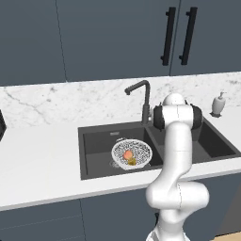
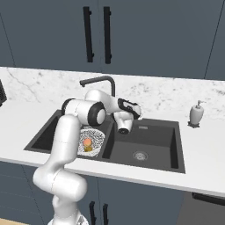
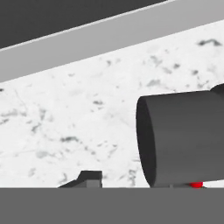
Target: Put the colander in the sink, put the peach, kiwi in the colander, and turn on the sink faucet and pour water over the colander.
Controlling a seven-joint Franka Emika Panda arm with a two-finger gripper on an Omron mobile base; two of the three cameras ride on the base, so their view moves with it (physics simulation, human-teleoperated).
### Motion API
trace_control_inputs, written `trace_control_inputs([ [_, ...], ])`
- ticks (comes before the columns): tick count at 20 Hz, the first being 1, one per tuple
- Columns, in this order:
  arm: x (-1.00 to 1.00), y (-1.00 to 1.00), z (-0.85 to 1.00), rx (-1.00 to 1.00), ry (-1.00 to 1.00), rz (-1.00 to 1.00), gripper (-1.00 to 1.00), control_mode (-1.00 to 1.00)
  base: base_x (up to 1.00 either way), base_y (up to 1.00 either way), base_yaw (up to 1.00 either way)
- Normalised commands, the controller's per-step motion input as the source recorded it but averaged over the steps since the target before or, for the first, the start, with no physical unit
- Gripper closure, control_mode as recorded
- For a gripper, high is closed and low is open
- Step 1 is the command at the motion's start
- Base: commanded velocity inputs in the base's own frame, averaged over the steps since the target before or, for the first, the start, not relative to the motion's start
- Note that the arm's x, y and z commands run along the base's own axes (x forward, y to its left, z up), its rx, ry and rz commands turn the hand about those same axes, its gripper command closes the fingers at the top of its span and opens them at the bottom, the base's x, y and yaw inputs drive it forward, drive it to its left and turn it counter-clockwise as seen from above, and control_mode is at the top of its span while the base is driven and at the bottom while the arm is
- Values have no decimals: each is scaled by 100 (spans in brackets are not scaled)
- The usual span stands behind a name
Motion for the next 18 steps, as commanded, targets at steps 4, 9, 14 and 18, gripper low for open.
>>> trace_control_inputs([
  [4,50,-35,0,6,0,-10,100,-100,0,0,0],
  [9,55,-66,-11,3,2,-13,100,-100,0,0,0],
  [14,58,-89,-27,1,10,-10,100,-100,0,0,0],
  [18,11,-66,30,20,-14,-1,100,-100,0,0,0],
])
